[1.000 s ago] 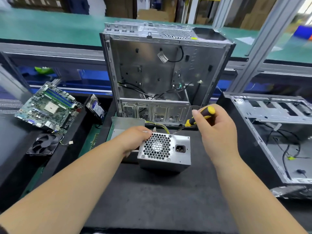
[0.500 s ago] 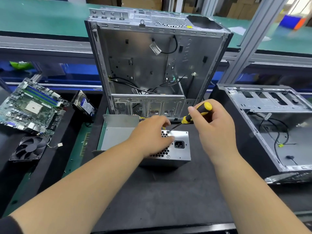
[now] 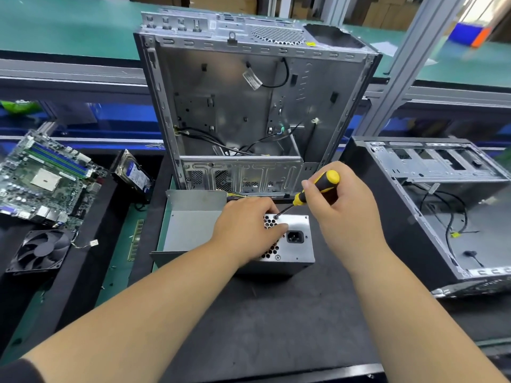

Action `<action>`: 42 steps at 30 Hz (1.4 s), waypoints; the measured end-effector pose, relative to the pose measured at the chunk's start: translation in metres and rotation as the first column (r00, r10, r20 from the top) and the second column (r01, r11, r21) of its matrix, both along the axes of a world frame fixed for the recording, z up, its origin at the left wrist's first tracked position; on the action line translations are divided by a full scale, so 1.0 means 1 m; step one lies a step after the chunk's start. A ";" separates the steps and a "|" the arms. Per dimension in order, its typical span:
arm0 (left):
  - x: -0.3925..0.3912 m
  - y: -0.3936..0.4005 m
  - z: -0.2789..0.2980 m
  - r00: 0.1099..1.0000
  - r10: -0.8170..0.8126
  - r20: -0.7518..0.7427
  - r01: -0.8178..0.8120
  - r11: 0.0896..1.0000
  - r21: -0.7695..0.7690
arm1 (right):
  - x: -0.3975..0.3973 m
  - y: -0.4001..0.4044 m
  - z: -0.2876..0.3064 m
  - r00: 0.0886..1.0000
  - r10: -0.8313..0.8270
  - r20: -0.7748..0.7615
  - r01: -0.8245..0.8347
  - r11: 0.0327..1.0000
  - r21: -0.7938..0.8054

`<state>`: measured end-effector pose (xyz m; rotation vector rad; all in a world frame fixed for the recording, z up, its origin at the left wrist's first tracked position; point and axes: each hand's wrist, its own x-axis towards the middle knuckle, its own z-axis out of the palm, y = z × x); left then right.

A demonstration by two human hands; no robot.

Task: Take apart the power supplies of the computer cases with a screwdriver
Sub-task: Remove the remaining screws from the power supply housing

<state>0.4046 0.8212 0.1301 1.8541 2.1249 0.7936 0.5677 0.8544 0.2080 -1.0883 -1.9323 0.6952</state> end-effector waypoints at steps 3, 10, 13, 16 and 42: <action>0.001 0.000 -0.001 1.000 -0.010 -0.001 0.010 1.000 -0.006 | 0.000 0.000 0.003 0.998 0.046 0.044 -0.046 0.999 -0.009; 0.000 0.000 0.000 1.000 -0.003 -0.012 0.002 1.000 -0.022 | -0.006 0.004 0.012 0.992 0.110 0.062 -0.112 0.994 0.018; 0.000 0.001 0.001 1.000 -0.004 -0.021 0.003 0.999 -0.042 | -0.008 0.003 0.015 0.990 0.139 0.023 -0.139 0.990 0.008; -0.001 0.003 0.001 1.000 -0.014 -0.025 0.013 0.998 -0.057 | -0.009 0.001 0.017 0.984 0.119 0.133 -0.137 0.981 0.135; -0.006 0.017 -0.001 0.994 -0.059 -0.089 0.039 0.976 -0.212 | -0.020 0.008 0.014 0.994 0.105 0.025 -0.107 0.991 0.079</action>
